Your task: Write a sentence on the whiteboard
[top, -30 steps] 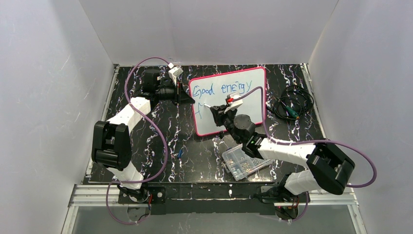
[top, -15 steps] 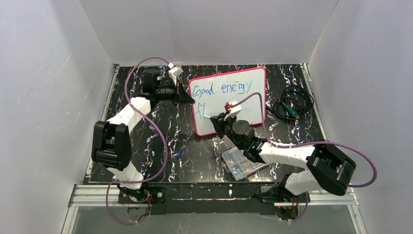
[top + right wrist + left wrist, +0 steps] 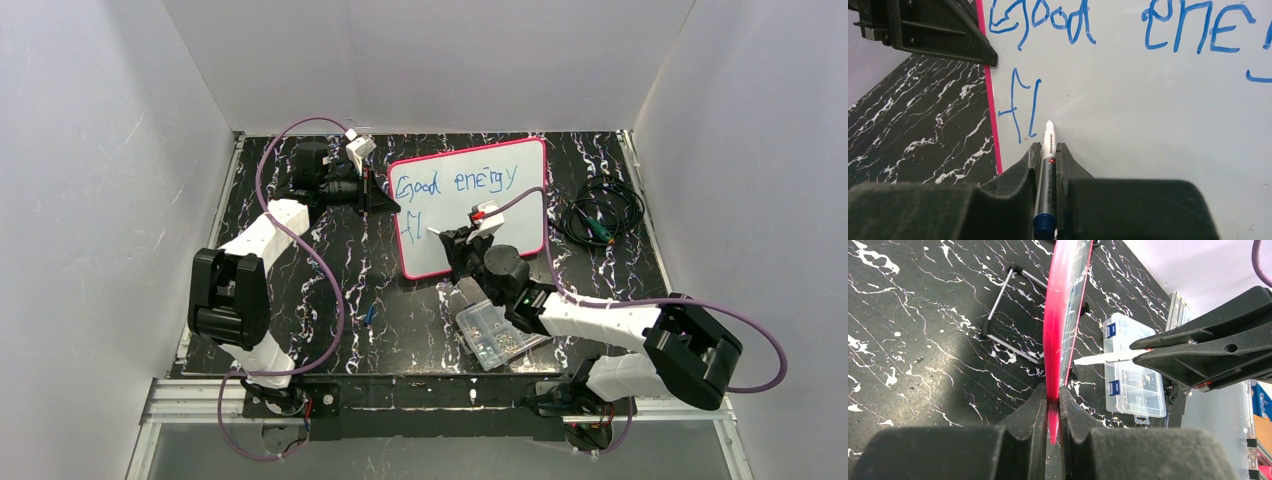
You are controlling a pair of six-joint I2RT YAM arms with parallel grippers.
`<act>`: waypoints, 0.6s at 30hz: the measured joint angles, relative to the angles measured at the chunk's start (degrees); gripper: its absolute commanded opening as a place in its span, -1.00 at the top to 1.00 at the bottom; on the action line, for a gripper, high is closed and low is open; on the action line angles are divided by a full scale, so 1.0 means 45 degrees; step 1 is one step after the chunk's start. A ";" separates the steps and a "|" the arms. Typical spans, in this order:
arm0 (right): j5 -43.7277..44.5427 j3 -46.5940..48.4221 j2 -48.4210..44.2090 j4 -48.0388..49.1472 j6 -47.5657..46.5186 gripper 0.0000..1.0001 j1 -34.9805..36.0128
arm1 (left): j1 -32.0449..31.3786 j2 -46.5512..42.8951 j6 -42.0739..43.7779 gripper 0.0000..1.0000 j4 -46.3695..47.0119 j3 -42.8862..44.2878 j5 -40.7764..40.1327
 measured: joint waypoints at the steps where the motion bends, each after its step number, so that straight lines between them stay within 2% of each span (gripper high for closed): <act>1: 0.0019 0.0015 0.0044 0.0010 -0.0049 0.97 0.0000 | 0.0000 0.0000 0.0000 1.00 0.0000 0.0000 0.0000; 18: -0.0024 0.0253 0.0593 0.0097 -0.0170 0.97 0.0005 | 0.0000 -0.0005 0.0010 1.00 -0.0005 0.0000 -0.0068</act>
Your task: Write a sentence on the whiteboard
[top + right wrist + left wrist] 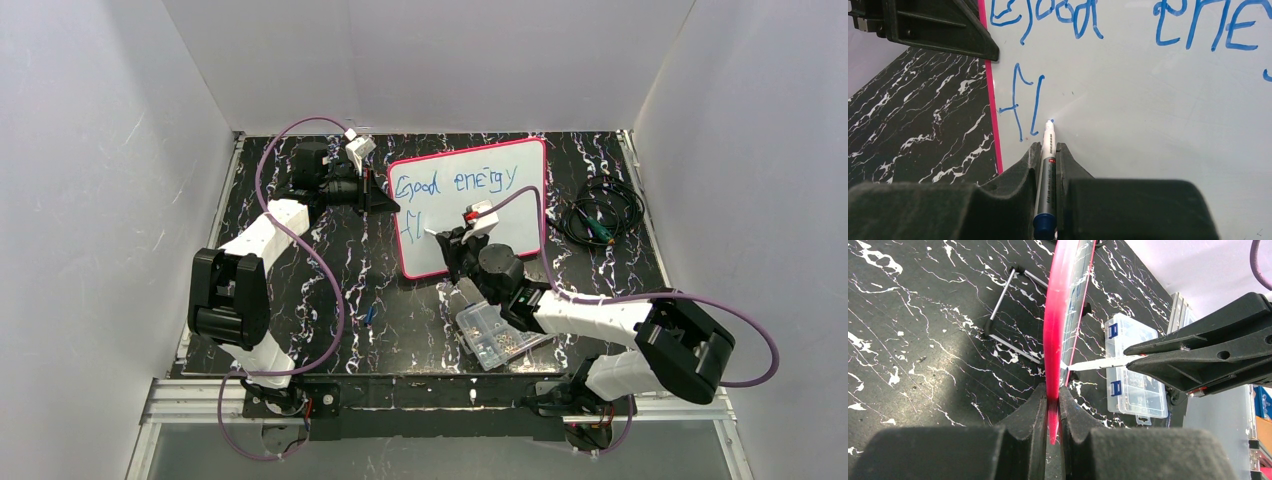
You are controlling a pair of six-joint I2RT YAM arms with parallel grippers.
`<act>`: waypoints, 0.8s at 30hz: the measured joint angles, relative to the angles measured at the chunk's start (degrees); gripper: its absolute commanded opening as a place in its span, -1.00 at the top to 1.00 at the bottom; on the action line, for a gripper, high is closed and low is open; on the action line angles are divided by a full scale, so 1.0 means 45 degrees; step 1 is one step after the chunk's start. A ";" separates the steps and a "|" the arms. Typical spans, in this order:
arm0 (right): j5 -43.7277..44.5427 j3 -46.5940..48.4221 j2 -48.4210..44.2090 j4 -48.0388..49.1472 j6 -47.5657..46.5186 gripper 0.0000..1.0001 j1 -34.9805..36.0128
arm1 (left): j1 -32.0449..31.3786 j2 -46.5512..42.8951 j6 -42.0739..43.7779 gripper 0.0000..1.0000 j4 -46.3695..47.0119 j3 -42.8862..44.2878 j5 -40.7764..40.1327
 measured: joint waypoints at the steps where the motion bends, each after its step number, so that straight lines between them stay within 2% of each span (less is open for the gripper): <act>1: 0.0000 0.0000 0.0000 -0.0005 0.0029 0.97 0.0000 | 0.0000 0.0000 0.0000 1.00 0.0000 0.0000 0.0000; 24: 0.0287 -0.0044 -0.0301 -0.0461 -0.0238 0.97 0.0000 | 0.0000 0.0000 -0.0010 1.00 0.0000 0.0000 0.0053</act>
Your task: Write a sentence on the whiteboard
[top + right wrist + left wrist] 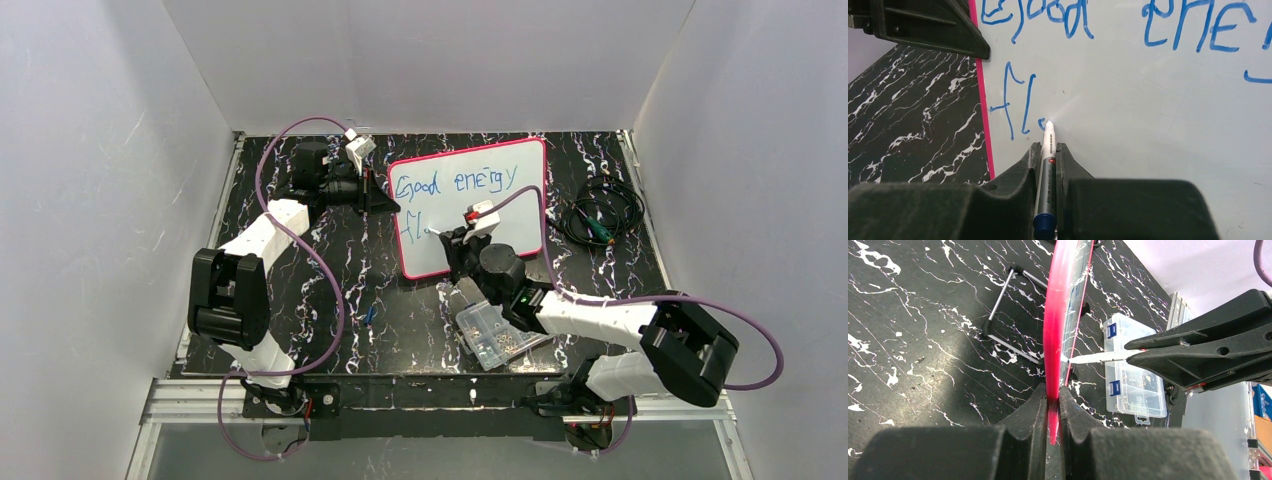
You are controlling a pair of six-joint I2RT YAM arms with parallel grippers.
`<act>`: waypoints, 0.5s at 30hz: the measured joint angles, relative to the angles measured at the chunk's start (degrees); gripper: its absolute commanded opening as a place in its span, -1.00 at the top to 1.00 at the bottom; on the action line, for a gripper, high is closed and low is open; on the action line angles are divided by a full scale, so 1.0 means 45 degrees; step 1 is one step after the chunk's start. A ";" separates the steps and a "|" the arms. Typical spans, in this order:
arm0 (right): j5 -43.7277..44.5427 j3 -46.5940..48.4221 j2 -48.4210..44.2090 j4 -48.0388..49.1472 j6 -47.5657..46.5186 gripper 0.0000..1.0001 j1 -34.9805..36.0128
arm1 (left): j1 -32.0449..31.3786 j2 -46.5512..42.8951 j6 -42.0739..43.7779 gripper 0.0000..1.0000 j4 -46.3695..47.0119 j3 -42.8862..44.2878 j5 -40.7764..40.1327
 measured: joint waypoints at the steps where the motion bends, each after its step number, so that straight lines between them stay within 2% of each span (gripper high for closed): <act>1: -0.0005 0.0053 0.0019 0.0010 -0.0029 0.97 0.0000 | 0.0000 0.0000 0.0000 1.00 0.0000 0.0000 0.0000; 15: -0.0442 0.0233 0.0189 0.0253 -0.0058 0.97 0.0000 | 0.0000 -0.0005 0.0000 1.00 0.0005 0.0000 0.0019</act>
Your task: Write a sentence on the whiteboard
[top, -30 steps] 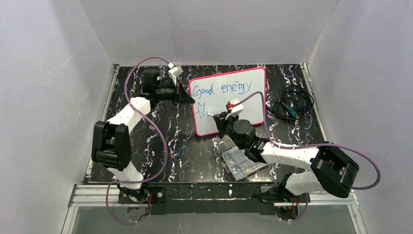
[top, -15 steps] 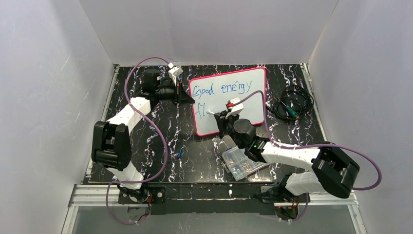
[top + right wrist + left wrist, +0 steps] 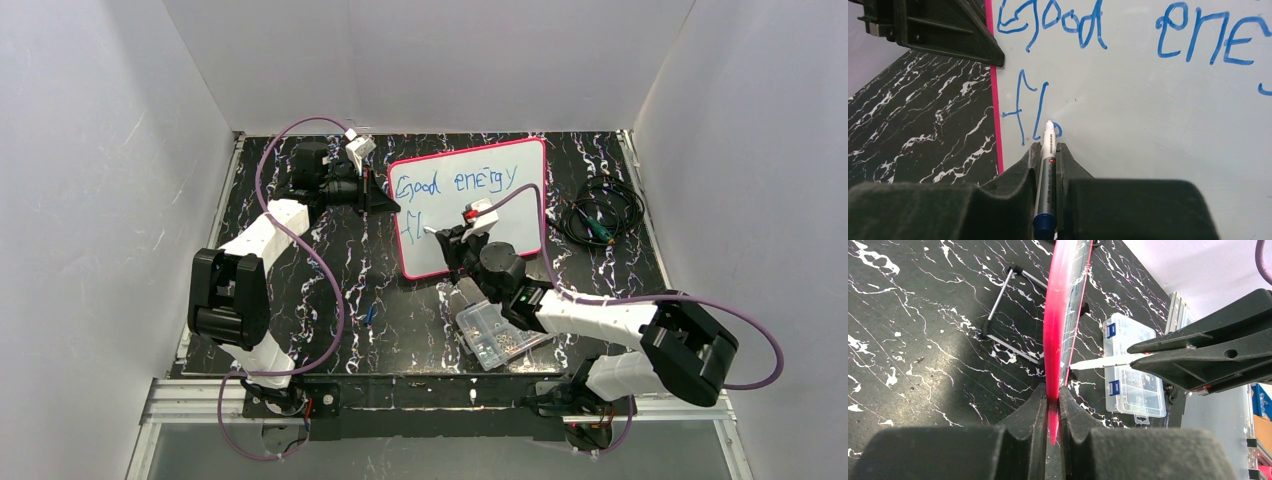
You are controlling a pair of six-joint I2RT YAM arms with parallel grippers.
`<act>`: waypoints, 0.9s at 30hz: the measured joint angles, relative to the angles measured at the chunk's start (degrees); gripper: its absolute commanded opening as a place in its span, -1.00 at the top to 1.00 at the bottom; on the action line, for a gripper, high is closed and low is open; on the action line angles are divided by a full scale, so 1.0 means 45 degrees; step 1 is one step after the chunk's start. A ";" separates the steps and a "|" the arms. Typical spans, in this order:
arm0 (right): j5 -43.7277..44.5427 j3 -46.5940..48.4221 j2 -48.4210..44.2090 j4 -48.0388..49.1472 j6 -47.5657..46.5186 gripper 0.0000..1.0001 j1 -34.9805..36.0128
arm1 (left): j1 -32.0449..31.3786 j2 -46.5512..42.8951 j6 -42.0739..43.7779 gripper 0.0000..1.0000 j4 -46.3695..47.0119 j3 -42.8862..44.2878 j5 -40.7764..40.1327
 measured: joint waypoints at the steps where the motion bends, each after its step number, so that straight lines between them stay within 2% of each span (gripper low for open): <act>1: -0.0010 0.0000 -0.0078 -0.0034 0.0000 0.97 0.0000 | 0.0000 0.0000 0.0000 1.00 0.0000 0.0000 0.0010; 8: 0.0423 -0.0044 -0.0675 -0.0078 0.0000 0.97 -0.0005 | 0.0000 0.0000 0.0000 1.00 0.0000 0.0000 0.0068; 27: 0.0928 -0.0063 -0.0199 -0.0180 0.0039 0.97 0.0000 | 0.0000 -0.0005 0.0005 1.00 0.0000 0.0000 0.0039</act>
